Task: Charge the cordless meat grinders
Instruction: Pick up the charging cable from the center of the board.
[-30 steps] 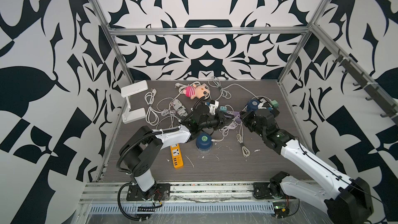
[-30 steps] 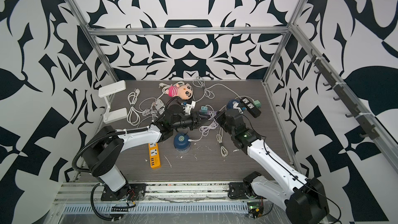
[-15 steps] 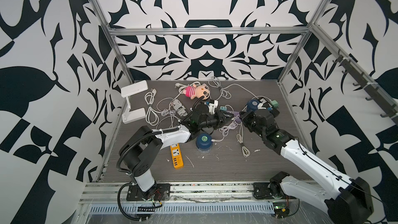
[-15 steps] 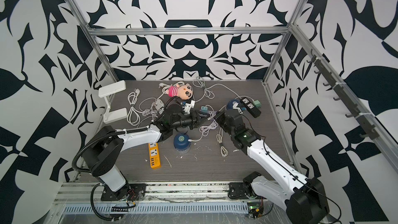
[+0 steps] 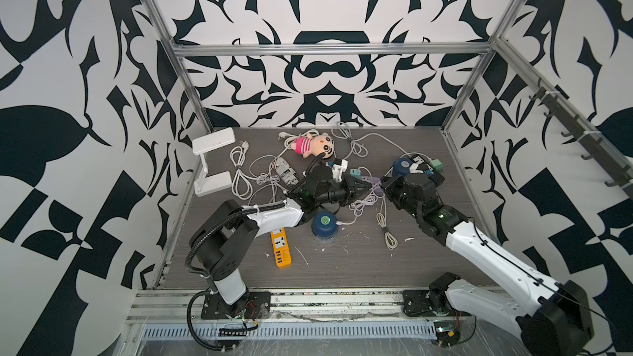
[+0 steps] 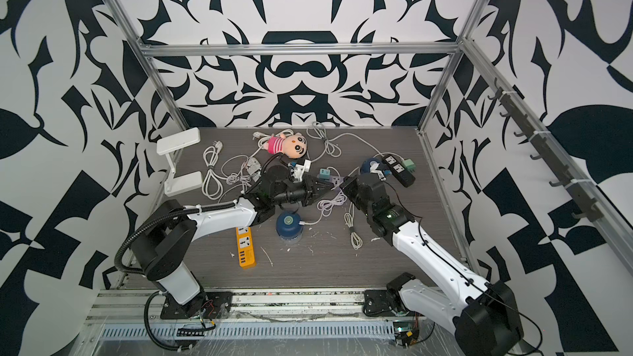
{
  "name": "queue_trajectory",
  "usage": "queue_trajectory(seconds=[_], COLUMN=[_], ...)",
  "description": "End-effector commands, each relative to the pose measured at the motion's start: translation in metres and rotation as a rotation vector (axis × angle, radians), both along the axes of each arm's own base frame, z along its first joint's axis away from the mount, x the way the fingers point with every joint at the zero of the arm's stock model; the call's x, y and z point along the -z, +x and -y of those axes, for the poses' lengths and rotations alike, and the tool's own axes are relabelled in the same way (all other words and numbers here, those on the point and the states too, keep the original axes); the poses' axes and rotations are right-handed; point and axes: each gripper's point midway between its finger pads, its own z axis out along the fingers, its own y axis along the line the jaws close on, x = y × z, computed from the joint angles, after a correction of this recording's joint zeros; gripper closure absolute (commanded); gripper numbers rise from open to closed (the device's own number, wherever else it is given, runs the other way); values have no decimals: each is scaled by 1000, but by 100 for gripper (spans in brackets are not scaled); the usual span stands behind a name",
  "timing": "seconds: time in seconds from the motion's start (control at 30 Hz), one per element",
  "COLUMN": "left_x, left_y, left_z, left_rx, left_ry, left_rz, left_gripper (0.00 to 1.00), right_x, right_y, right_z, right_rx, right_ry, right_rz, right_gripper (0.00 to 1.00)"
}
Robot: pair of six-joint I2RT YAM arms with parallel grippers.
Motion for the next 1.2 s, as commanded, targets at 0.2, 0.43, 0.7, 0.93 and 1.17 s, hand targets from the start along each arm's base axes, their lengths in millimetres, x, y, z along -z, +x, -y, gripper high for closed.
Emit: queue_trajectory(seconds=[0.2,0.43,0.7,0.93,1.17], left_x=[3,8,-14,-22,-21], left_y=[-3,-5,-26,-32,-49], left_z=[2,-13,-75,-115,-127], left_rx=[21,126,437,516,553], left_ry=[-4,116,349,393,425], left_rz=[6,28,130,113,143], left_gripper=[94,100,100,100,100], right_x=[-8,-29,-60,-66,-72], right_y=[3,-20,-66,-92,-97], right_z=[-4,6,-7,-53,-91], right_rx=[-16,-217,-616,-933,-1124], right_ry=[-6,-345,-740,-718,-753], right_rz=[44,149,489,688,779], right_gripper=[100,46,38,51,63])
